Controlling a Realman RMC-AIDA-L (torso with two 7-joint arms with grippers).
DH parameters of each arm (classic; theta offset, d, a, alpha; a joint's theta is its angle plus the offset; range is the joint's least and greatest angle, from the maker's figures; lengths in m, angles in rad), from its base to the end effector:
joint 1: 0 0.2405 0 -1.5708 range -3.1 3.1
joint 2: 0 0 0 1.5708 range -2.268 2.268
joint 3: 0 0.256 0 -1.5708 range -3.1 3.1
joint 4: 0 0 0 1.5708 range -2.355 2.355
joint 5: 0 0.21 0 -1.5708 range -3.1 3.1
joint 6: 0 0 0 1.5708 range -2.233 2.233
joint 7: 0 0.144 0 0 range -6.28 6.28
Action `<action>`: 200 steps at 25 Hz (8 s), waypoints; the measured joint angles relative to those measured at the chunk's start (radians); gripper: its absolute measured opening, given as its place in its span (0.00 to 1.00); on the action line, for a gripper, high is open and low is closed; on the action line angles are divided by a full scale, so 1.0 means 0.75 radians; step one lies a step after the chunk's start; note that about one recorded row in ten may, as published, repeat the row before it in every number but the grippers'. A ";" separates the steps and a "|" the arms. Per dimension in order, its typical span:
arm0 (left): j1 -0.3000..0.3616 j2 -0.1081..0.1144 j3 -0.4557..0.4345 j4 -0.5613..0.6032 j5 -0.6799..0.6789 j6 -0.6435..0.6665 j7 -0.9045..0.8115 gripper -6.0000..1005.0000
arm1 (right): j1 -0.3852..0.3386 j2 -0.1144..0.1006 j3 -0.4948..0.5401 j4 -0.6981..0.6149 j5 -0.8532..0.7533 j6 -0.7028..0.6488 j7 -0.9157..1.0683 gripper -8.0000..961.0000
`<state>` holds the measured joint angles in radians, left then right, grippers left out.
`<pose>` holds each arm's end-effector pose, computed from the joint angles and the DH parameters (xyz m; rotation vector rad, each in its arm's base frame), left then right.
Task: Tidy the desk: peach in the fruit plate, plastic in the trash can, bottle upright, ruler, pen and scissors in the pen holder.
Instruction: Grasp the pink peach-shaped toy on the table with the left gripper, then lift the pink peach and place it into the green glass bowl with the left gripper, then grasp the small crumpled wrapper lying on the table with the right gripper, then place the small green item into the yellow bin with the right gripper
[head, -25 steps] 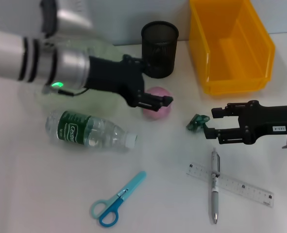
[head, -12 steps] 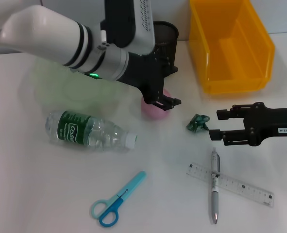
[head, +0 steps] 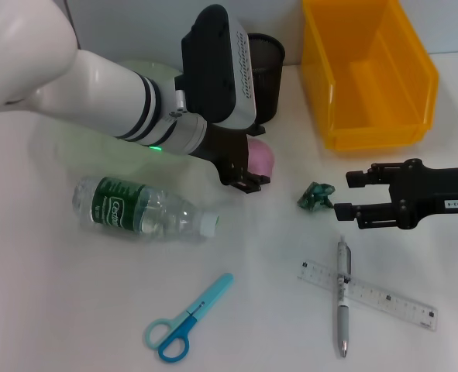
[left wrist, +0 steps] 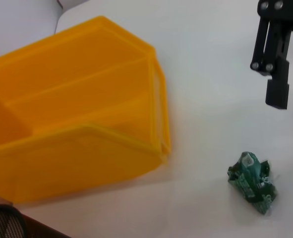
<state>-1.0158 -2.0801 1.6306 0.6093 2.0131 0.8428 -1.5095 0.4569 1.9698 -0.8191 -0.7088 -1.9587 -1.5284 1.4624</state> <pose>-0.1067 0.4212 -0.1113 -2.8170 0.4123 0.1990 0.2942 0.3269 0.0364 -2.7142 0.6788 0.5064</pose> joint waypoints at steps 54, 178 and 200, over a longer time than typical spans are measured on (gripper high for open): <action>0.094 0.000 0.353 0.045 -0.223 -0.340 0.004 0.25 | -0.018 -0.006 0.000 0.000 -0.002 -0.020 0.004 0.72; 0.800 0.111 -0.412 0.087 -0.678 0.815 0.164 0.83 | 0.654 0.067 -0.506 -0.012 -0.876 0.271 0.829 0.67; 0.810 0.117 -0.454 0.098 -0.678 0.824 0.165 0.83 | 0.644 0.113 -0.521 0.026 -0.937 0.366 0.828 0.59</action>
<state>-0.4079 -1.9927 1.2902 0.6831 1.5048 1.4606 -1.3855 0.9397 2.0546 -1.2098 -0.6895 -2.6615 -1.2535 2.0832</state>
